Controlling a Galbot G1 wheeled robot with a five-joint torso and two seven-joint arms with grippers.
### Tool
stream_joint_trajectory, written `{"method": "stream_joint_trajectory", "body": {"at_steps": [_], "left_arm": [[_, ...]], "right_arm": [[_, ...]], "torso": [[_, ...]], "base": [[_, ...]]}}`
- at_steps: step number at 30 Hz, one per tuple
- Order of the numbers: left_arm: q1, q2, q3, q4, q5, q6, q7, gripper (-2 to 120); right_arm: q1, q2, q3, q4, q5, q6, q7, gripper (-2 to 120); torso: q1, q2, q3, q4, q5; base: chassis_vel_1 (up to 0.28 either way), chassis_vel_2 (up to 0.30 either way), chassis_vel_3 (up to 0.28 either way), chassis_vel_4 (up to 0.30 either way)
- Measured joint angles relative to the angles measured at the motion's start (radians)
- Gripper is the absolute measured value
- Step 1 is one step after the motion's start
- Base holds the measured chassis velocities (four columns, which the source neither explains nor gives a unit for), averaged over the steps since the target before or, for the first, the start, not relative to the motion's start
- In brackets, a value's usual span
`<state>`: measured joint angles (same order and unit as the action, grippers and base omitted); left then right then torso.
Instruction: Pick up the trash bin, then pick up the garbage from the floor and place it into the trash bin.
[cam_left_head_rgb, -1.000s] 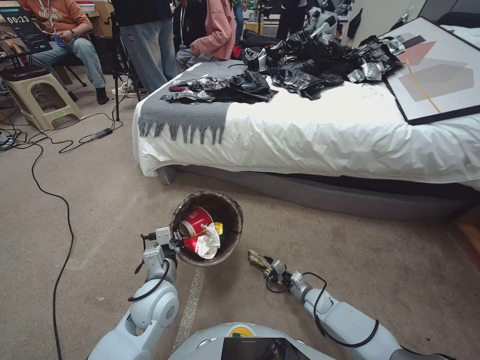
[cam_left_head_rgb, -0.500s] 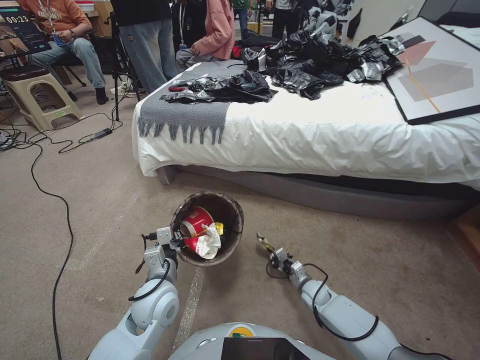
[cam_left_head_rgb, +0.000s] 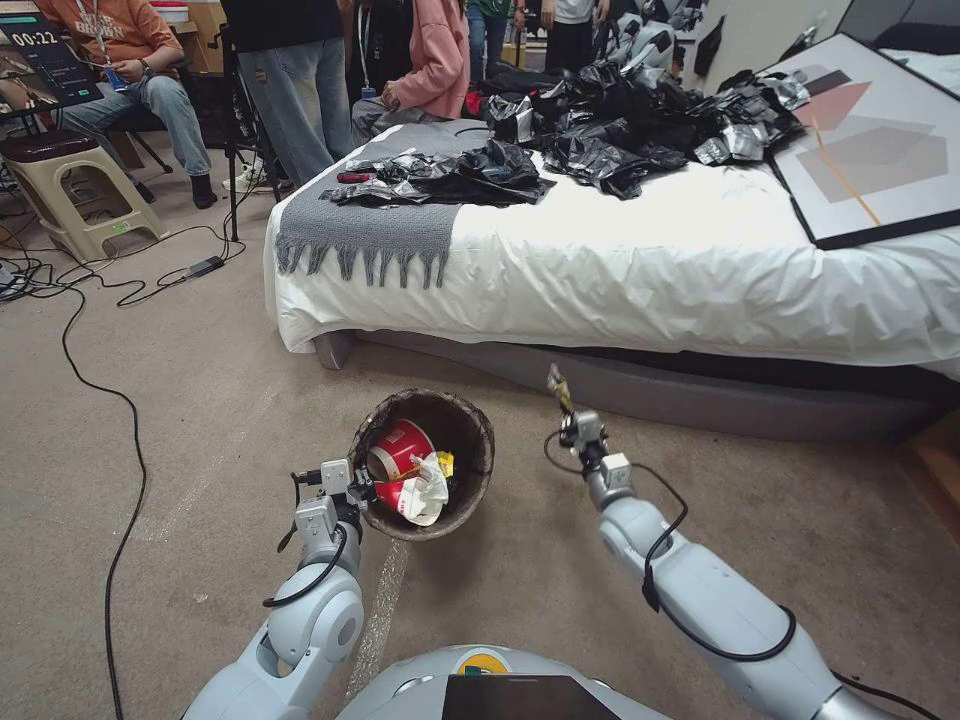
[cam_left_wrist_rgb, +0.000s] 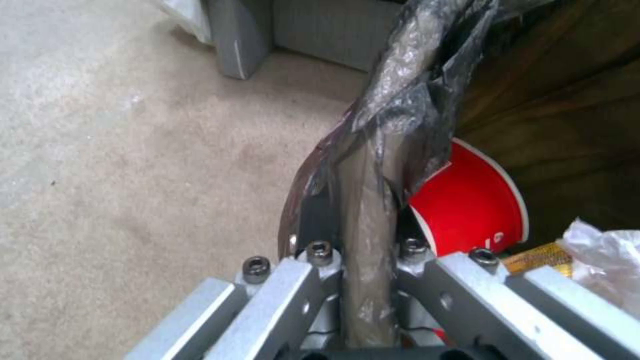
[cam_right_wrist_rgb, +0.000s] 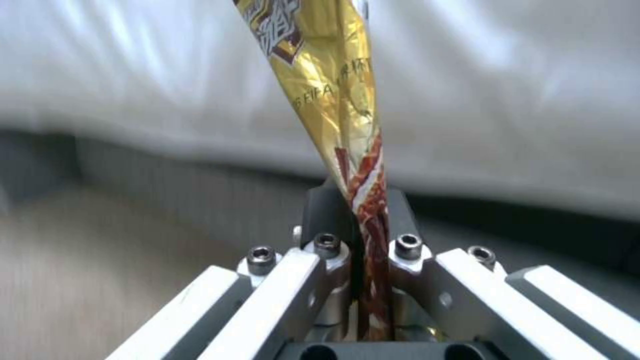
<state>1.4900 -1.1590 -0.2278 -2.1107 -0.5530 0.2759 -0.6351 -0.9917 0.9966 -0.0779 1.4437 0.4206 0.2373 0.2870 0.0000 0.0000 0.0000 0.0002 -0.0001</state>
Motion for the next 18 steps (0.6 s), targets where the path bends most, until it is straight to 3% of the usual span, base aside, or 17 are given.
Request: {"method": "stream_joint_trajectory", "body": {"at_steps": [7, 11, 13, 18], "left_arm": [[0.004, 0.0, 0.007, -0.002, -0.007, 0.007, 0.0, 0], [0.005, 0.001, 0.007, -0.003, -0.011, 0.008, 0.0, 0], [0.012, 0.007, 0.011, -0.012, -0.037, 0.018, -0.003, 0], [0.015, 0.013, 0.018, -0.014, -0.046, 0.024, -0.006, 0]], "right_arm": [[-0.016, -0.004, 0.071, 0.17, 0.002, -0.02, 0.069, 0], [-0.02, -0.005, 0.081, 0.203, 0.002, -0.021, 0.076, 0], [-0.032, -0.006, 0.113, 0.323, 0.002, -0.021, 0.09, 0], [-0.036, -0.007, 0.12, 0.428, 0.021, -0.019, 0.084, 0]], "torso": [[0.0, 0.0, 0.0, -0.0002, -0.0002], [0.0, 0.0, 0.0, -0.0003, 0.0], [0.0, 0.0, 0.0, -0.0001, -0.0002], [0.0, 0.0, 0.0, -0.0001, 0.0002]], "base": [[0.0, 0.0, 0.0, 0.0], [0.0, 0.0, 0.0, 0.0], [0.0, 0.0, 0.0, 0.0], [0.0, 0.0, 0.0, 0.0]]}}
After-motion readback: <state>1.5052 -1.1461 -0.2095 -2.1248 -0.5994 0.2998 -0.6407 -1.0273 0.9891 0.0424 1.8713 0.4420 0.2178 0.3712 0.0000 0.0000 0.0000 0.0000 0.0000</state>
